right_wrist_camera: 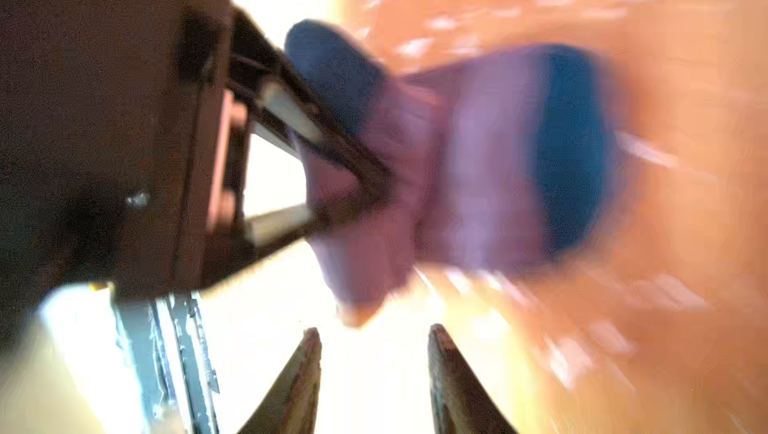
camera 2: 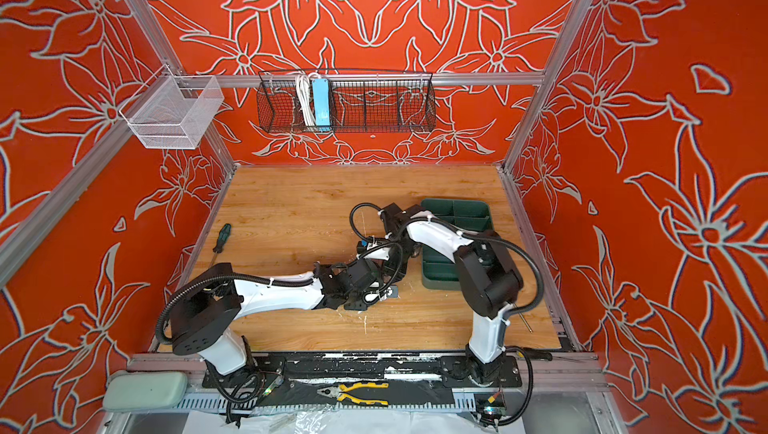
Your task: Roll the socks
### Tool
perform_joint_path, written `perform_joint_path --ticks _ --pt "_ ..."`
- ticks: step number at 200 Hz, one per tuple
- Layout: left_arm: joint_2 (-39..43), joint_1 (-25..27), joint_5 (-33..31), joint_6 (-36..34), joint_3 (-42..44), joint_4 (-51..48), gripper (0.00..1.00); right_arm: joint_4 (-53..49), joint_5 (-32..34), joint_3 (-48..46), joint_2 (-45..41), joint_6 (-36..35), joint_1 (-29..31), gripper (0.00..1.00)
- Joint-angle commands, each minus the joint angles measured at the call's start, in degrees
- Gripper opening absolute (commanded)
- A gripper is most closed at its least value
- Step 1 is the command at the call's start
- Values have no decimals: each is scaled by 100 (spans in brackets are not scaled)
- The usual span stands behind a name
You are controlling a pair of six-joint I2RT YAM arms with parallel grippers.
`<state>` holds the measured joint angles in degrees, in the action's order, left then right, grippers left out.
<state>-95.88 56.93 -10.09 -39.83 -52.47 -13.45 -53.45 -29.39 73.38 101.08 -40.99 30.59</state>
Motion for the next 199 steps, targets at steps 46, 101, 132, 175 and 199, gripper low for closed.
perform_joint_path --ticks 46,101,132,175,199 --pt "-559 -693 2138 -67 -845 -2320 4 1913 1189 -947 -2284 1696 -1592 53" --pt "-1831 -1526 3490 -114 -2422 -4155 4 2671 -270 -1821 -4454 1109 -1859 57" --pt "-2459 -1843 3907 -146 -3188 -4826 6 2558 -1397 -2658 -5568 1 -904 60" --pt "-3050 -2132 4242 -69 -3852 -5370 9 3095 989 -3638 -5251 -362 1185 59" --pt "-3167 -2139 4152 -33 -3957 -5414 9 4157 1765 -3959 -4706 -573 1806 60"
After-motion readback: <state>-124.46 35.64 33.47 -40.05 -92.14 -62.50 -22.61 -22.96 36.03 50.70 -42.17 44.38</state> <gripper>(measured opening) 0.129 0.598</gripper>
